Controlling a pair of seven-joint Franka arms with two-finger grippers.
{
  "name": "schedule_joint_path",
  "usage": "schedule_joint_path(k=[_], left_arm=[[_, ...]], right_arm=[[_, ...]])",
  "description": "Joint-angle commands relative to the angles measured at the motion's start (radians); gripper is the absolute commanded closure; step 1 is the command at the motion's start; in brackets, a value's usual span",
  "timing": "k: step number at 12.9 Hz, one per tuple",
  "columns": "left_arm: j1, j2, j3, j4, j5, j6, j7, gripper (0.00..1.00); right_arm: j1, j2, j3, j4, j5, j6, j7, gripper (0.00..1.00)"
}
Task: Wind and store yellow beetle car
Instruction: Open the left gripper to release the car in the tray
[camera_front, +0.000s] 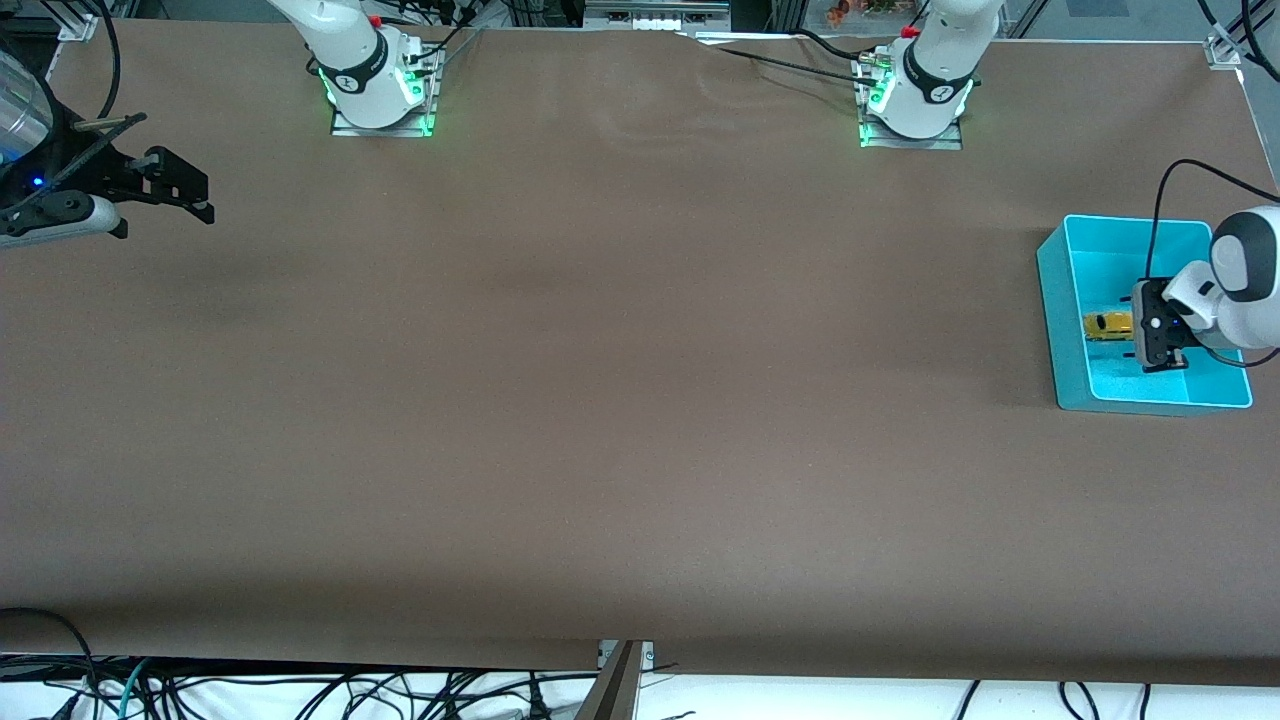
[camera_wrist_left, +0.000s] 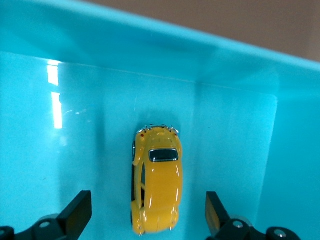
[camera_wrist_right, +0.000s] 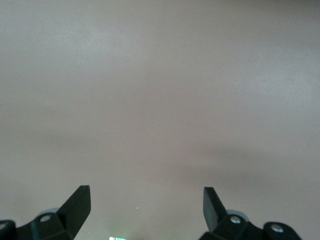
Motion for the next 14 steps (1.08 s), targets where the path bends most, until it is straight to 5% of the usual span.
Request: schedule_joint_path(k=[1,4,7,14], left_arm=[[-0.004,-0.099,-0.085,0.064,-0.009,-0.199,-0.086,0.0],[-0.015,-0.107,-0.211,0.248,-0.01,-0.452,-0.239,0.0],[-0.127,-0.108,-0.24,0.37,-0.015,-0.649,-0.443,0.0],[-0.253,-0.114,-0.329,0.523,-0.225,-0.795,-0.958,0.0]], right_arm=[[0.004,0.004,-0.001,0.023,0.004,-0.023,0.0,0.01],[0.004,0.004,-0.001,0.023,0.004,-0.023,-0.001,0.01],[0.004,0.004,-0.001,0.023,0.004,-0.023,-0.001,0.01],[0.004,0.004,-0.001,0.028,0.005,-0.023,0.0,0.01]])
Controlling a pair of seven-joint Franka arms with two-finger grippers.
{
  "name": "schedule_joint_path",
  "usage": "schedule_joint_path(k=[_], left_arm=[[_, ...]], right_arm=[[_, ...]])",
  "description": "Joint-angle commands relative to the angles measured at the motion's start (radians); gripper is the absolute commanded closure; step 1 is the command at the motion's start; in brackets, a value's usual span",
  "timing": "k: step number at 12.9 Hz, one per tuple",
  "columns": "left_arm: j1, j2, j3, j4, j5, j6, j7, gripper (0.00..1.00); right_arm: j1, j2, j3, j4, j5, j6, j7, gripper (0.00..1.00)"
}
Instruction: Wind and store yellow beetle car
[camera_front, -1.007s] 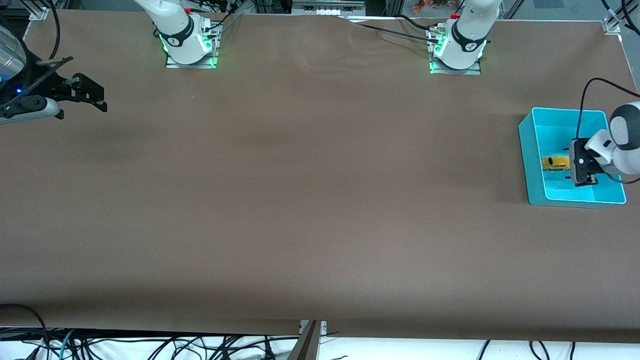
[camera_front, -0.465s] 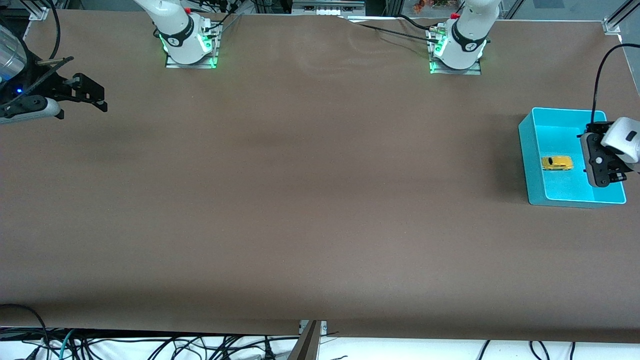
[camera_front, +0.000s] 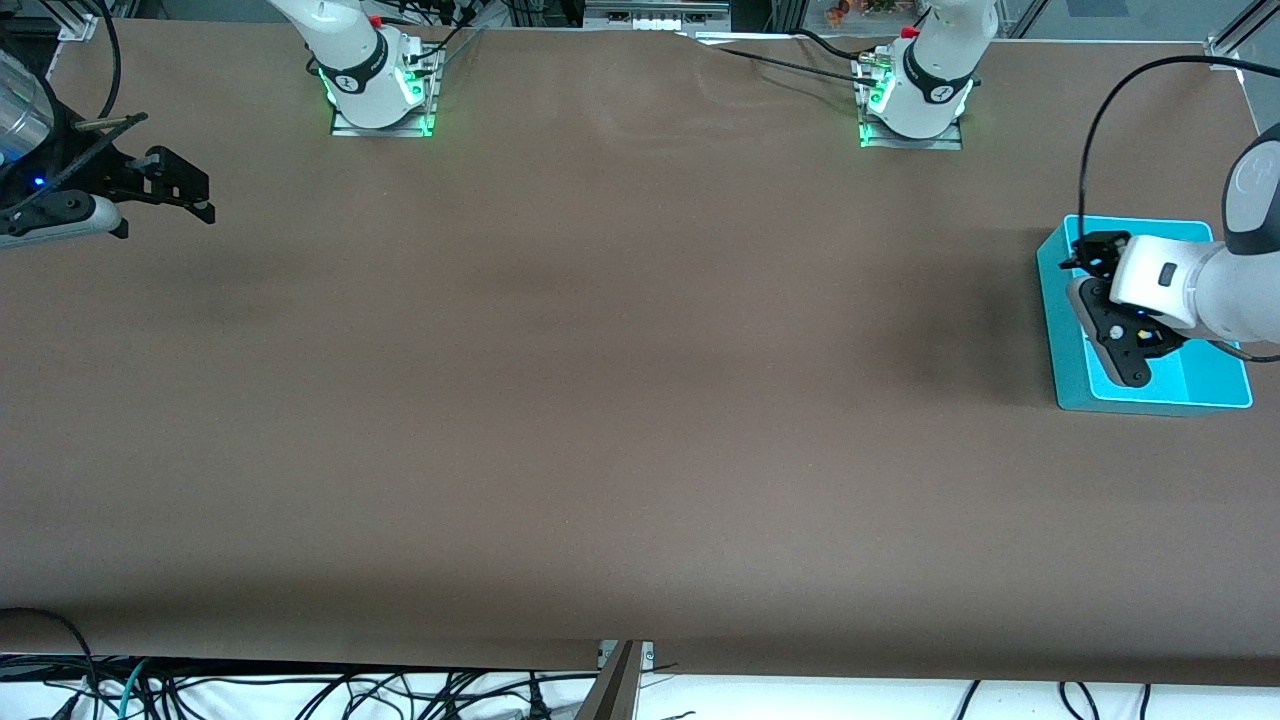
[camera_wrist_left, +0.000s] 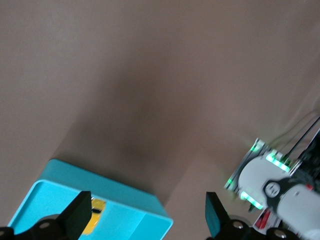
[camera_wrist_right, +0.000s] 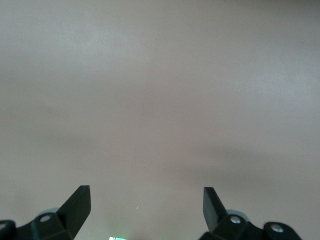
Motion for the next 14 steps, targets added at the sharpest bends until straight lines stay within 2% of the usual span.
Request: schedule_joint_path(k=[1,2,4,7,8,9,11,12,14], left_arm=[[-0.005,0.016,-0.046,0.082,-0.042,-0.075,-0.188,0.0],[-0.01,0.004,-0.077,0.099,-0.039,-0.08,-0.263,0.0],[-0.036,-0.057,-0.075,0.087,-0.031,-0.071,-0.372,0.0],[-0.079,-0.068,-0.074,0.091,-0.03,-0.074,-0.483,0.0],[-0.1,-0.088,-0.054,0.081,-0.045,-0.074,-0.524,0.0],[-0.157,-0.127,0.014,0.044,-0.059,-0.062,-0.549,0.0],[-0.307,-0.172,0.175,0.03,-0.053,-0.036,-0.551,0.0],[-0.335,-0.186,0.231,0.022,-0.056,0.007,-0.551,0.0],[-0.369,-0.275,0.306,-0.106,-0.059,0.172,-0.554,0.0]], right_arm=[[0.004,0.004,0.0,0.027,0.007,-0.022,0.0,0.01],[0.004,0.004,0.0,0.027,0.007,-0.024,0.0,0.01],[0.004,0.004,-0.002,0.027,0.007,-0.024,-0.001,0.01],[0.004,0.001,-0.002,0.027,0.007,-0.024,-0.001,0.01],[0.004,0.003,-0.002,0.027,0.007,-0.024,-0.001,0.01],[0.004,0.001,-0.002,0.027,0.007,-0.024,0.0,0.01],[0.004,0.001,-0.002,0.028,0.007,-0.024,-0.001,0.01],[0.004,0.001,-0.004,0.027,0.007,-0.024,-0.001,0.01],[0.004,0.0,-0.004,0.028,0.007,-0.024,-0.001,0.01]])
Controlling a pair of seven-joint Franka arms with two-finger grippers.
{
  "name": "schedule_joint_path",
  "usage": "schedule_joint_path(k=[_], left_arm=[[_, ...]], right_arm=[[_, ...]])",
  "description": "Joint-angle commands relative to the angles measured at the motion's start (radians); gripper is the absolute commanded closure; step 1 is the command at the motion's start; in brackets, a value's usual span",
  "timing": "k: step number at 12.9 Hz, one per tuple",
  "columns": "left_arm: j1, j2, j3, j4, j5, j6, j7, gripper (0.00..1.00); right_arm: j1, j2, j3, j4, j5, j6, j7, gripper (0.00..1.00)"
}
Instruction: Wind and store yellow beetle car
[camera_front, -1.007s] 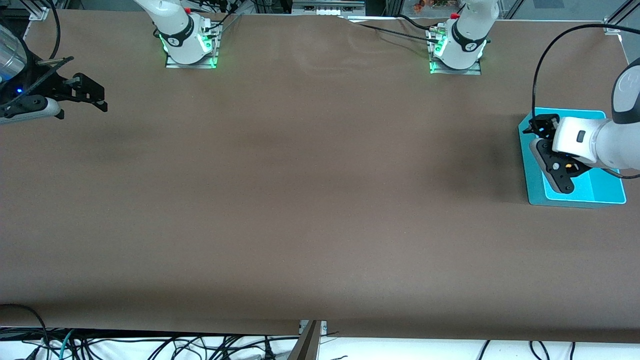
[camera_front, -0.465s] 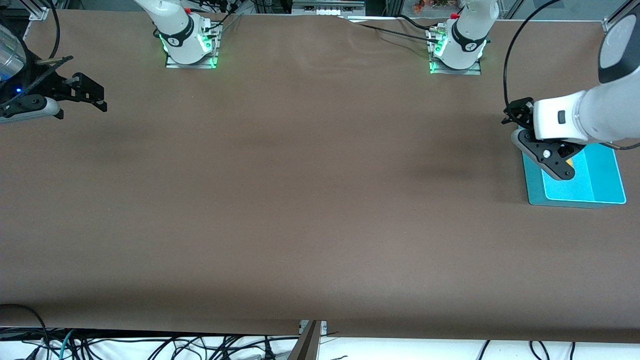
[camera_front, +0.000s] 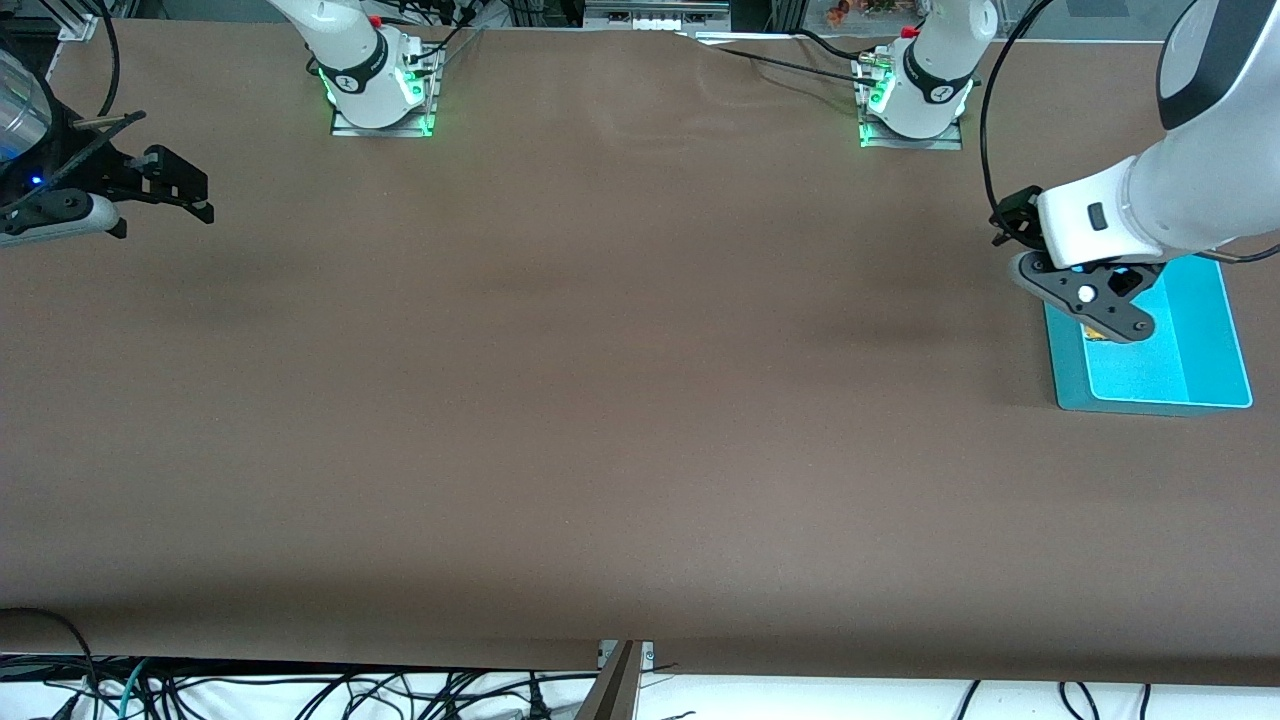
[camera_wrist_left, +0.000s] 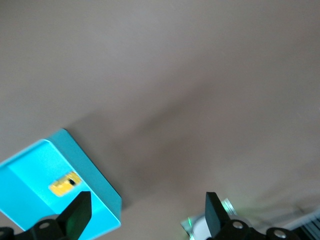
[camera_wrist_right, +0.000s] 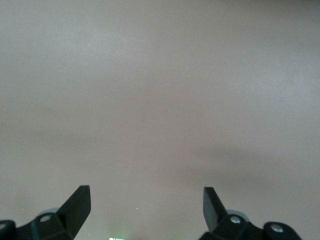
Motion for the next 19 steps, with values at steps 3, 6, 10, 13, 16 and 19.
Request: schedule_joint_path(k=[3,6,10,13,16,19], left_arm=[[-0.099,-0.227,0.198,-0.28,-0.039,0.227,-0.094,0.0],[-0.127,-0.276,0.233,-0.349,-0.114,0.227,-0.38,0.0],[-0.128,-0.27,0.235,-0.342,-0.127,0.236,-0.427,0.0],[-0.128,-0.245,0.235,-0.319,-0.13,0.236,-0.408,0.0],[-0.128,-0.231,0.235,-0.306,-0.135,0.234,-0.407,0.0],[-0.128,-0.233,0.235,-0.306,-0.135,0.234,-0.407,0.0]], right_arm=[[0.004,0.0,-0.002,0.024,0.007,-0.024,0.0,0.01],[0.004,0.0,-0.002,0.024,0.007,-0.024,0.0,0.01],[0.004,0.0,-0.002,0.024,0.007,-0.024,0.0,0.01],[0.004,-0.002,-0.002,0.024,0.007,-0.024,0.0,0.01],[0.004,-0.002,-0.002,0.024,0.007,-0.024,0.0,0.01],[0.004,-0.002,-0.001,0.024,0.007,-0.024,0.002,0.01]])
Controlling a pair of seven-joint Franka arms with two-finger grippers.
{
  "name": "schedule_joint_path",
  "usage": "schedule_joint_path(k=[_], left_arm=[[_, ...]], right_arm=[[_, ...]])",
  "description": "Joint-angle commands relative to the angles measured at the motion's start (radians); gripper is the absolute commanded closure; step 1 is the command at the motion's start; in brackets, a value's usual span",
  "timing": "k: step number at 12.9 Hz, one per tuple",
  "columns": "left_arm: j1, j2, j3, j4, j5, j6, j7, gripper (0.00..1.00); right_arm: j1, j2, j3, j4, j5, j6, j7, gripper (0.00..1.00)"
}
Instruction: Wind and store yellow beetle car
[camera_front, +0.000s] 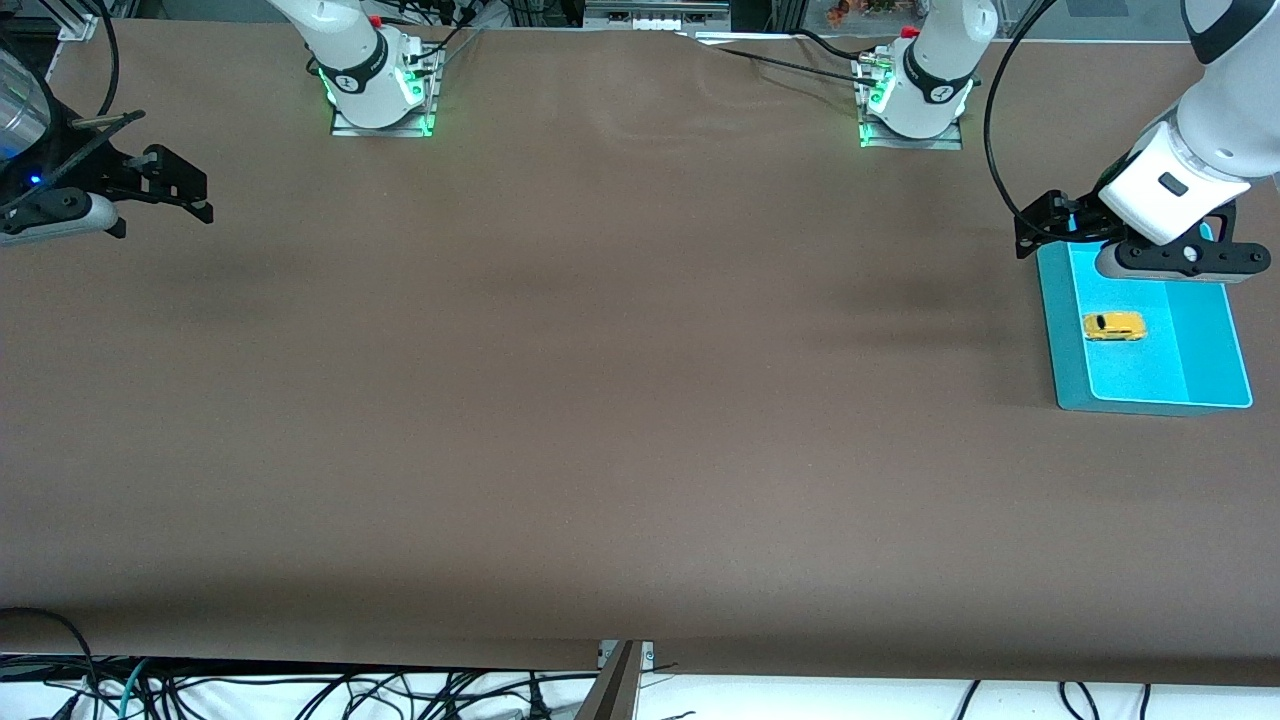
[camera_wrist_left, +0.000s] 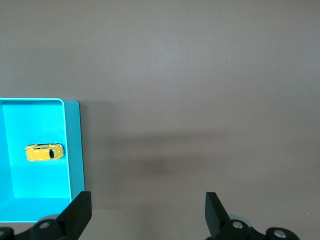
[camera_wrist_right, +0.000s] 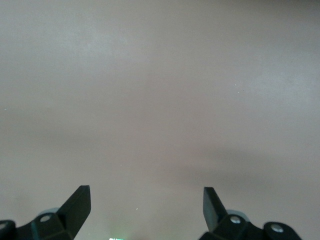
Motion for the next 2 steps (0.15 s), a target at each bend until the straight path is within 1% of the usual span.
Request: schedule_joint_path(k=[1,2], left_arm=[[-0.013,0.005,0.014,0.016,-0.027,0.003,0.004,0.0],[-0.013,0.005,0.014,0.016,-0.027,0.003,0.004,0.0]], right_arm=[[0.004,-0.002,-0.001,0.024,0.005,-0.024,0.0,0.01],[0.004,0.0,-0.001,0.024,0.005,-0.024,0.0,0.01]])
